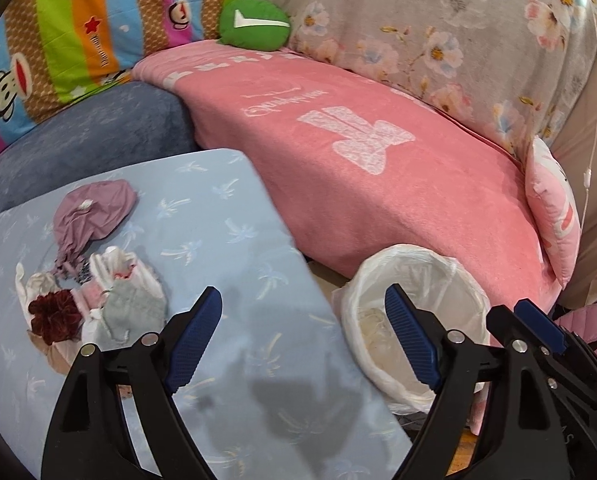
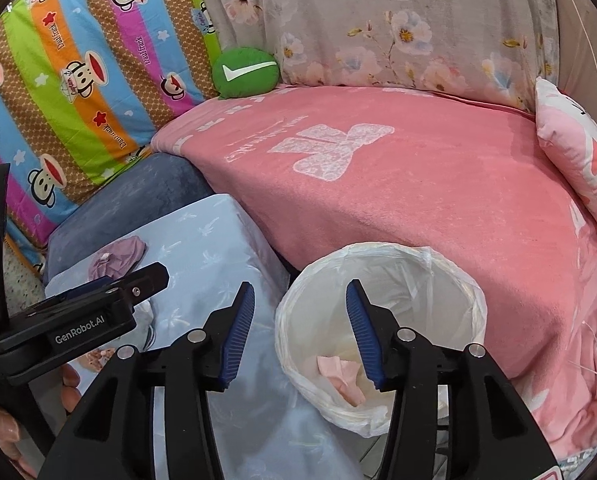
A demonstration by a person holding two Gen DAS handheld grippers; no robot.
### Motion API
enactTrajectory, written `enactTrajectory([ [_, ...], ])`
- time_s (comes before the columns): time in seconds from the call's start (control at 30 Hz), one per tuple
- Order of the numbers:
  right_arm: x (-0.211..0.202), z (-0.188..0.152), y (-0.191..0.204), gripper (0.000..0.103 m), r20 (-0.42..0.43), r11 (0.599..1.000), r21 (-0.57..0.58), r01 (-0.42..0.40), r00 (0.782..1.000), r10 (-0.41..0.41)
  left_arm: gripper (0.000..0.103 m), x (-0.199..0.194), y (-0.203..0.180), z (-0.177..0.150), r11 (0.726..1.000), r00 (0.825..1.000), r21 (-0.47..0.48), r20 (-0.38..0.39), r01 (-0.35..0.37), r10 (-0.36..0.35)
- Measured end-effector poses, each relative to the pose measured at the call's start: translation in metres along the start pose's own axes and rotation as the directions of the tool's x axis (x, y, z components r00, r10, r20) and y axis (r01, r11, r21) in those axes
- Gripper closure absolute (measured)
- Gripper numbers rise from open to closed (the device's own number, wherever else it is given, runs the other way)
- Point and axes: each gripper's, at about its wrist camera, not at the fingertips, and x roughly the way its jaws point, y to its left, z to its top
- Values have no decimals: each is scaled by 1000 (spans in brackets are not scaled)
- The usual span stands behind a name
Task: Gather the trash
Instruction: 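Move both tools back over the pile of scrunchies and socks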
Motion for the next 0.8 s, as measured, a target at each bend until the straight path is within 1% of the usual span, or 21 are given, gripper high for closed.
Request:
enactTrajectory([
  [0.17,7,-5,26,55,-20,999,-36,-26,999,25,22,-2,32,-4,998,999,-54,-11,-40,40],
  [0.4,17,-13,66,55,-53,994,-86,-69,997,64,22,-8,79,-14,988,995,-117,-21,-101,99],
  [0.63,30,-26,110,54,-96,983,-139,-120,990,107,22,-14,128,-24,969,988,-189,-36,-157,153],
  [0.8,44,-43,143,54,-144,971,-178,-157,981,132,22,-16,163,-33,949,979,-239,-62,-203,194],
])
